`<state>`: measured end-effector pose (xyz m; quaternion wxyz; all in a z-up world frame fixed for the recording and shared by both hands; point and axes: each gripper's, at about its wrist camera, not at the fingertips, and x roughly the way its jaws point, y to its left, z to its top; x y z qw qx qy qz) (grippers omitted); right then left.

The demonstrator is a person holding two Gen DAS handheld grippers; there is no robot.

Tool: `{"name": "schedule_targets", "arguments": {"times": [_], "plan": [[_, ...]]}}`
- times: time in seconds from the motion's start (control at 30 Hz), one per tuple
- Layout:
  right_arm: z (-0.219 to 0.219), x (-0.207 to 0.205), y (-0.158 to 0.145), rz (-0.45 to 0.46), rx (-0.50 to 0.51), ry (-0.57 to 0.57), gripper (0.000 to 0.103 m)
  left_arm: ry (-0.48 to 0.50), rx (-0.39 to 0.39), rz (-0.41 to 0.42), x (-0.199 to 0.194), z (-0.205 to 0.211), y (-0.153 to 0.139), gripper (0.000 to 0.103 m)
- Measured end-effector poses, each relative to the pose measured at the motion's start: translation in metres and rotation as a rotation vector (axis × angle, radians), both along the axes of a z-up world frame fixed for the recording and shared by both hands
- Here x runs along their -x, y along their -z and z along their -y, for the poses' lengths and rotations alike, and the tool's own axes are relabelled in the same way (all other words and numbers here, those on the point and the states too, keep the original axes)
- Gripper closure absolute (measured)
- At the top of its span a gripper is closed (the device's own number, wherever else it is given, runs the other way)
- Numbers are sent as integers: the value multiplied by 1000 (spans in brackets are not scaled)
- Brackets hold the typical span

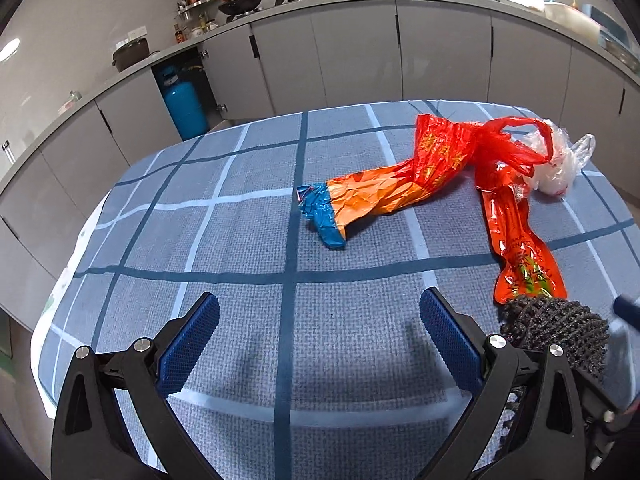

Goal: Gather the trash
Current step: 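Return to the table and grasp the black mesh net with the right tool, then grasp the red snack wrapper with the left tool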

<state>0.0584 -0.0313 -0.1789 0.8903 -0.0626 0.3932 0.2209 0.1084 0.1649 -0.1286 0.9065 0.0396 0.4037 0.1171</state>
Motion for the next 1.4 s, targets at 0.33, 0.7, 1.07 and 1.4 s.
{"name": "schedule_targets", "arguments": {"times": [0.33,0.7,1.07,1.4], "plan": [[13,8,-8,3,-39,-13,95,27,18,-11,-6,9,1,5],[93,-2,-36,84,-98,194,95,128,35,5,-36,64,-7,5],[135,-12,-20,66,-118,288,95,186,60,-44,-78,112,18,5],[138,-20,-12,48,-131,296,95,229,115,-131,-94,124,42,38]]}}
